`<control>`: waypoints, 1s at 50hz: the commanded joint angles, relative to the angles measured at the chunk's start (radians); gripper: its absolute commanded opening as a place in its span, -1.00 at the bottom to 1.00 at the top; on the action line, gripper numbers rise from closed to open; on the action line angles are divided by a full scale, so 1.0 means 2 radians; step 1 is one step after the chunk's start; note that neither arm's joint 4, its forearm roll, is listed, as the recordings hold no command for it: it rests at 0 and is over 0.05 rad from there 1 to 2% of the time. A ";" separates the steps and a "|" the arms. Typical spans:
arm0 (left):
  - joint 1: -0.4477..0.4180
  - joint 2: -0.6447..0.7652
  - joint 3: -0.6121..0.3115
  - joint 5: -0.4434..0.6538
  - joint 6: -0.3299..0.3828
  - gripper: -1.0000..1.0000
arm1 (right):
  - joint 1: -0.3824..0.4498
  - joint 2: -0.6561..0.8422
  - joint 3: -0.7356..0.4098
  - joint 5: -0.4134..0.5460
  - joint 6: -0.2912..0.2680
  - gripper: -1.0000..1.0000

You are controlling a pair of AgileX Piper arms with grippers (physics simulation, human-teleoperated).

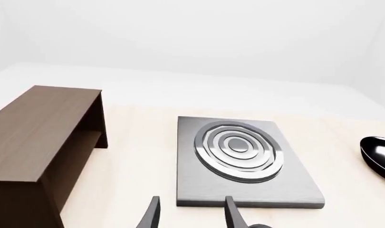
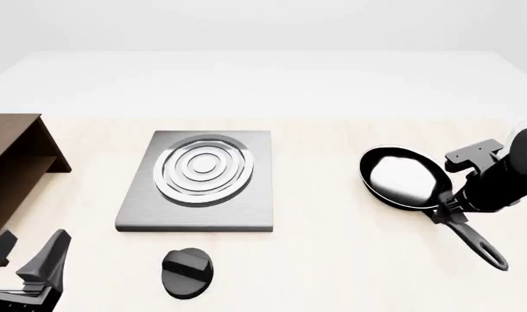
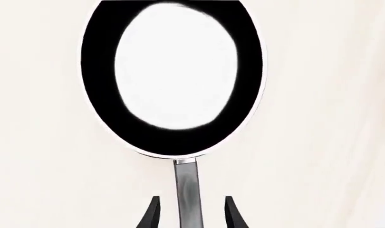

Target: Turn on the stove and put the frying pan on it.

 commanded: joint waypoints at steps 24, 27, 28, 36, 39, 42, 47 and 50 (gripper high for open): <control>0.000 0.000 0.000 0.000 0.001 1.00 | 0.006 0.073 0.043 -0.082 0.011 1.00; 0.000 0.000 0.000 0.000 0.001 1.00 | 0.000 0.083 0.045 -0.091 0.004 1.00; 0.001 0.000 0.000 0.000 0.001 1.00 | 0.000 0.085 0.046 -0.093 0.004 1.00; 0.001 0.000 0.000 0.000 0.001 1.00 | 0.003 0.091 0.048 -0.096 0.011 1.00; 0.000 0.000 0.000 0.000 0.001 1.00 | 0.000 0.094 0.048 -0.097 0.008 1.00; 0.001 -0.001 0.000 0.000 0.001 1.00 | 0.002 0.094 0.047 -0.095 0.012 1.00; 0.001 -0.001 0.000 0.001 0.001 1.00 | 0.003 0.089 0.045 -0.091 0.013 -1.00; 0.001 -0.001 0.000 0.001 0.000 1.00 | 0.003 0.078 0.043 -0.083 0.013 -1.00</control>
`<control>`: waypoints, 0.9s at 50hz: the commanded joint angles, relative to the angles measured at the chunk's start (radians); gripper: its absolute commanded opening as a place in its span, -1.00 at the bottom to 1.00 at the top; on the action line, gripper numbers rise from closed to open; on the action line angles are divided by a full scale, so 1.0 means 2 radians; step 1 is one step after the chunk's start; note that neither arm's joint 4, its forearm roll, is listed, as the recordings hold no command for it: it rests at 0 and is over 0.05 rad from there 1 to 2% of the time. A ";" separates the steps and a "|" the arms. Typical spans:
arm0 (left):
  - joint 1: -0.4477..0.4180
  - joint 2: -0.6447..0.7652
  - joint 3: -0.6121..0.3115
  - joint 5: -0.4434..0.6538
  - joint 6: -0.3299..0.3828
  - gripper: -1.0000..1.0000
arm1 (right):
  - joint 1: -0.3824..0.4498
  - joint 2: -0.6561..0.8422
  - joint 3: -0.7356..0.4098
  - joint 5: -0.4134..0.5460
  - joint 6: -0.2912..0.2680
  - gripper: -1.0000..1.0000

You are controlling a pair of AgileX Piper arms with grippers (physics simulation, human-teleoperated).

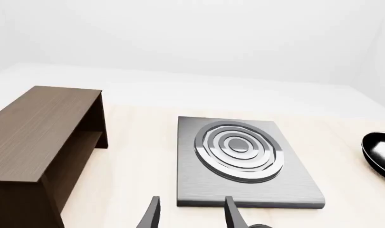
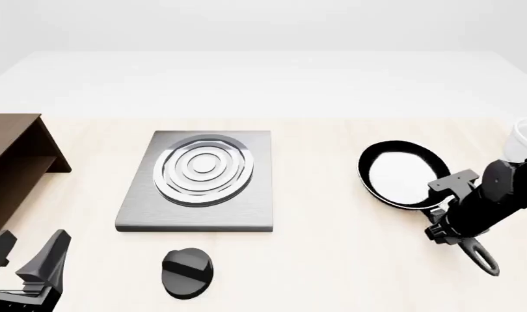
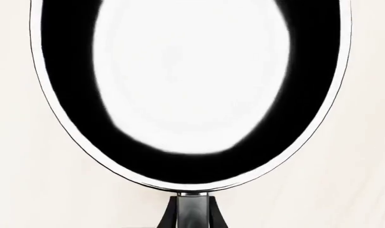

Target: Turn on the stove and put the frying pan on it.

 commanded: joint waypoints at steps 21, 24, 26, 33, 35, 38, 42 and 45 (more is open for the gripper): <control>-0.001 0.002 0.000 -0.001 -0.001 1.00 | 0.032 -0.117 -0.078 0.146 0.018 -1.00; -0.001 0.002 0.000 -0.001 -0.001 1.00 | 0.044 -0.133 -0.093 0.172 0.020 -1.00; -0.002 0.002 0.000 -0.001 -0.001 1.00 | 0.046 -0.137 -0.101 0.183 0.017 -1.00; -0.002 0.001 0.000 -0.001 -0.001 1.00 | 0.069 -0.150 -0.126 0.218 0.017 -1.00; -0.002 0.000 0.000 0.000 -0.001 1.00 | 0.076 -0.152 -0.130 0.223 0.017 -1.00; -0.002 0.000 0.000 0.000 0.000 1.00 | 0.094 -0.152 -0.133 0.228 0.020 -1.00; -0.002 0.000 0.000 0.000 0.000 1.00 | 0.106 -0.150 -0.135 0.229 0.009 -1.00; -0.002 -0.002 0.000 0.001 0.000 1.00 | 0.153 -0.148 -0.147 0.235 0.043 -1.00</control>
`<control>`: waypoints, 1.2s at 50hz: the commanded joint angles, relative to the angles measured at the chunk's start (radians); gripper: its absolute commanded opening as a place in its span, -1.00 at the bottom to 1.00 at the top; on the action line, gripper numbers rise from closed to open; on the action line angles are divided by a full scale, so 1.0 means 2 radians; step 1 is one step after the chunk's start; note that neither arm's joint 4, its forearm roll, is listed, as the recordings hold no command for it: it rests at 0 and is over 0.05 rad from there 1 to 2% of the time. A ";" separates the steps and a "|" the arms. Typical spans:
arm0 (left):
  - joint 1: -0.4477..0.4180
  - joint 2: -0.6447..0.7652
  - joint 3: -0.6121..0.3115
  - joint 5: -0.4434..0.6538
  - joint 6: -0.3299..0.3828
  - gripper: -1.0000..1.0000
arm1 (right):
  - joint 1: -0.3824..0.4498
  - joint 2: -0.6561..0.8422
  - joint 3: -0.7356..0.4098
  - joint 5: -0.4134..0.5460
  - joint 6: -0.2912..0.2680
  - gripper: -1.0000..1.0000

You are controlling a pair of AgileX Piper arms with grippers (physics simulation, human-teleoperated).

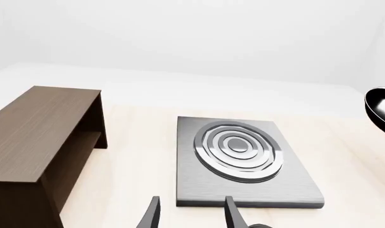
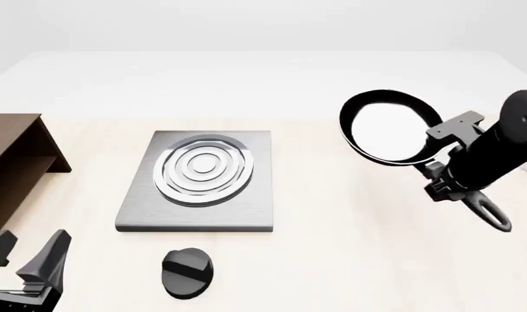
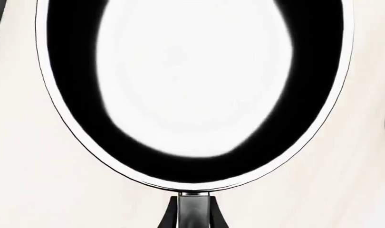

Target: Turn on the stove and put the frying pan on it.

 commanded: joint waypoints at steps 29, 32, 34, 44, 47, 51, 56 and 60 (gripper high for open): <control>0.001 -0.006 0.000 0.003 0.001 1.00 | 0.183 0.073 -0.114 0.031 0.045 -1.00; 0.001 -0.007 0.000 0.004 0.002 1.00 | 0.196 0.082 -0.134 0.039 0.050 -1.00; 0.001 -0.007 0.000 0.004 0.001 1.00 | 0.201 0.089 -0.142 0.042 0.048 -1.00; 0.001 -0.008 0.000 0.004 0.000 1.00 | 0.232 0.114 -0.169 0.052 0.055 -1.00; 0.001 -0.008 0.000 0.004 0.001 1.00 | 0.244 0.124 -0.183 0.057 0.060 -1.00; 0.001 -0.009 0.000 0.005 0.001 1.00 | 0.252 0.135 -0.197 0.060 0.061 -1.00; 0.000 -0.008 0.000 0.004 0.001 1.00 | 0.269 0.158 -0.224 0.066 0.067 -1.00; 0.001 -0.008 0.000 0.004 0.001 1.00 | 0.277 0.172 -0.240 0.070 0.068 -1.00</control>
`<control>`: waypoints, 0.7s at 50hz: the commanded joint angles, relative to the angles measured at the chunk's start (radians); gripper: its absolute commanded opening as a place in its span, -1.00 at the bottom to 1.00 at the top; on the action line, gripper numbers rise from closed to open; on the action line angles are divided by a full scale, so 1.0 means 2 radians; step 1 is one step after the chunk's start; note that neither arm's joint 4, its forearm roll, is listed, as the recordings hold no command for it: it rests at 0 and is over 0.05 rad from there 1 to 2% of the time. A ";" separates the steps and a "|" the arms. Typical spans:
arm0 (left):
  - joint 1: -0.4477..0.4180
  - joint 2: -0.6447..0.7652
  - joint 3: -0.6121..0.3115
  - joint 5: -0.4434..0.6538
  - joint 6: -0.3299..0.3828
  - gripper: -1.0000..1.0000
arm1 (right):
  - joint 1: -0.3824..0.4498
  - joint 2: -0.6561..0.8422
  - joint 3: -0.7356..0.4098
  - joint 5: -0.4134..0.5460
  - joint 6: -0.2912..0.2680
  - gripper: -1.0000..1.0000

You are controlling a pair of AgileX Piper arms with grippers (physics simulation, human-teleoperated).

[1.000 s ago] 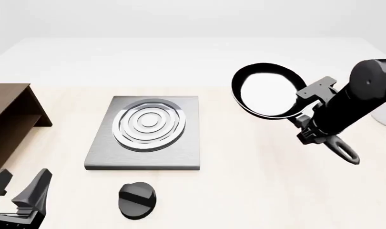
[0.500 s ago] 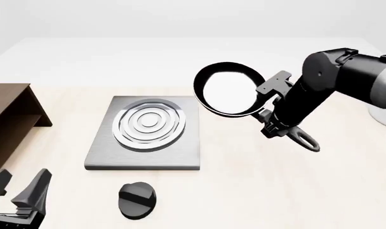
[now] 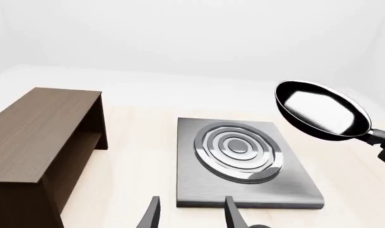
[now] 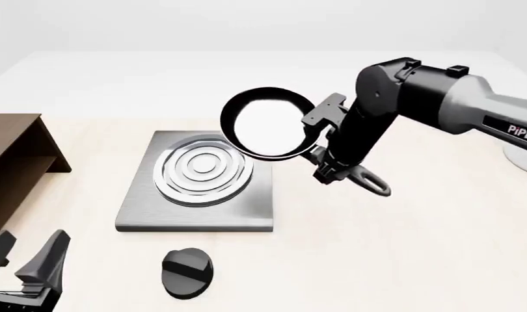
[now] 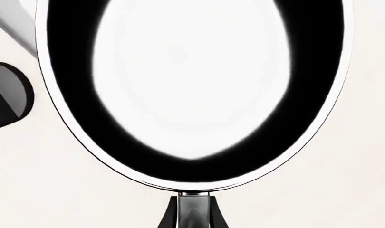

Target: Turn on the stove and put the frying pan on it.

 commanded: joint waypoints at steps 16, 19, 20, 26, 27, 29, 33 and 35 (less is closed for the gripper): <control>-0.001 0.003 0.000 -0.001 -0.001 1.00 | 0.061 0.079 -0.106 0.022 0.023 -1.00; -0.001 0.002 0.000 -0.001 -0.001 1.00 | 0.066 0.086 -0.116 0.025 0.024 -1.00; -0.001 0.002 0.000 -0.001 -0.001 1.00 | 0.066 0.086 -0.116 0.025 0.024 -1.00; -0.001 0.002 0.000 -0.001 0.000 1.00 | 0.079 0.099 -0.128 0.027 0.027 -1.00; -0.001 0.002 0.000 -0.001 0.000 1.00 | 0.080 0.100 -0.128 0.027 0.027 -1.00; -0.001 0.002 0.000 -0.001 0.000 1.00 | 0.079 0.104 -0.131 0.026 0.024 -1.00; -0.002 0.002 0.000 -0.001 -0.001 1.00 | 0.085 0.109 -0.132 0.022 0.029 -1.00; -0.002 0.001 0.000 -0.001 0.000 1.00 | 0.087 0.110 -0.132 0.020 0.030 -1.00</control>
